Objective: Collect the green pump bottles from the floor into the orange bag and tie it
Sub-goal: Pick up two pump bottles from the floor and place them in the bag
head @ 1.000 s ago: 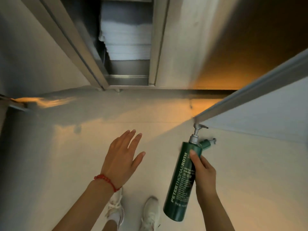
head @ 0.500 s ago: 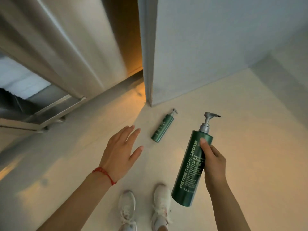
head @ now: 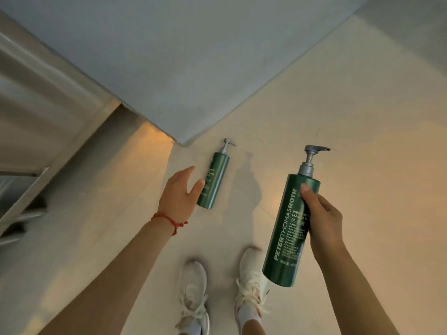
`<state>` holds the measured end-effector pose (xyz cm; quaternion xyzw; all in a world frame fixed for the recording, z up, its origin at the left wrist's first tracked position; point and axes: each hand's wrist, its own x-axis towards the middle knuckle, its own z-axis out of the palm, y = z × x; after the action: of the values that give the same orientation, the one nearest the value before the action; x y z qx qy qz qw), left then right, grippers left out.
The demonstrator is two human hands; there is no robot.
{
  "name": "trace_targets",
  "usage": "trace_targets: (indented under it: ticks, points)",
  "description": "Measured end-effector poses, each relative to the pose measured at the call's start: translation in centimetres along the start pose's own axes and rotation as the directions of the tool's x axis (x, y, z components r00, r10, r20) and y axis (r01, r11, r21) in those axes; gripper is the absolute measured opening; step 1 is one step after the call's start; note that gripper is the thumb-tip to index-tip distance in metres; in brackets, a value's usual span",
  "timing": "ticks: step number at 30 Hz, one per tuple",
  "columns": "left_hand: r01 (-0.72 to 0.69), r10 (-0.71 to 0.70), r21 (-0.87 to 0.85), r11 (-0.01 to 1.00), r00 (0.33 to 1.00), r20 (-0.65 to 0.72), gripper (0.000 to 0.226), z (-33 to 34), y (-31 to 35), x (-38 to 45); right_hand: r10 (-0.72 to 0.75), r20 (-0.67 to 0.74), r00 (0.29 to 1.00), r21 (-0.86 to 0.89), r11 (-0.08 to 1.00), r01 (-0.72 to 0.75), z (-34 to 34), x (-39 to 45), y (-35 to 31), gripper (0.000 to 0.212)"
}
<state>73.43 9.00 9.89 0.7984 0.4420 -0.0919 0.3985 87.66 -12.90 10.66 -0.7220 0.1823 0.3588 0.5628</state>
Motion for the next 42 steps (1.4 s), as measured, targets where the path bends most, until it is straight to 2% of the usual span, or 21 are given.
trace_targets:
  ticks: [7, 13, 17, 20, 23, 26, 32, 37, 42]
  points:
    - [0.078, -0.074, -0.061, 0.995, 0.995, 0.065, 0.048, 7.4, -5.7, 11.0, 0.005, 0.02, 1.0, -0.003, 1.0, -0.004, 2.5, 9.2, 6.4, 0.042]
    - [0.182, -0.171, -0.073, 0.981, 0.976, 0.132, 0.066, 13.4, -9.8, 19.1, 0.034, 0.064, 0.997, -0.013, 0.999, -0.033, 4.4, 16.1, 11.1, 0.047]
    - [0.165, -0.16, -0.07, 0.984, 0.985, 0.067, 0.031, 15.6, -10.0, 21.0, 0.029, 0.074, 0.997, -0.031, 0.999, -0.027, 4.9, 18.1, 12.4, 0.048]
    - [0.214, -0.211, -0.128, 0.969, 0.977, 0.037, 0.02, 15.9, -9.6, 21.0, 0.038, 0.062, 0.997, -0.023, 0.999, -0.036, 5.1, 17.9, 12.4, 0.051]
    - [0.258, -0.242, -0.279, 0.925, 0.966, 0.092, 0.017, 14.7, -8.4, 19.5, 0.049, 0.061, 0.997, -0.026, 0.999, -0.047, 4.9, 16.7, 11.6, 0.054]
    - [0.274, -0.204, -0.427, 0.862, 0.958, 0.202, 0.011, 12.5, -6.0, 16.8, 0.061, 0.037, 0.997, -0.003, 0.998, -0.061, 4.1, 14.4, 9.8, 0.053]
    - [0.256, -0.092, -0.451, 0.855, 0.931, 0.353, 0.006, 5.9, 0.8, 8.8, 0.074, 0.008, 0.997, 0.019, 0.997, -0.074, 1.8, 6.0, 3.3, 0.053]
    - [0.231, -0.047, -0.452, 0.862, 0.923, 0.382, 0.004, -1.0, 6.9, 3.0, 0.03, -0.027, 0.999, 0.046, 0.999, -0.029, -0.6, -1.6, -3.6, 0.046]
    - [0.174, 0.037, -0.468, 0.866, 0.912, 0.408, 0.005, -7.6, 13.7, -1.7, -0.004, -0.1, 0.995, 0.165, 0.986, 0.021, -1.8, -9.4, -9.6, 0.044]
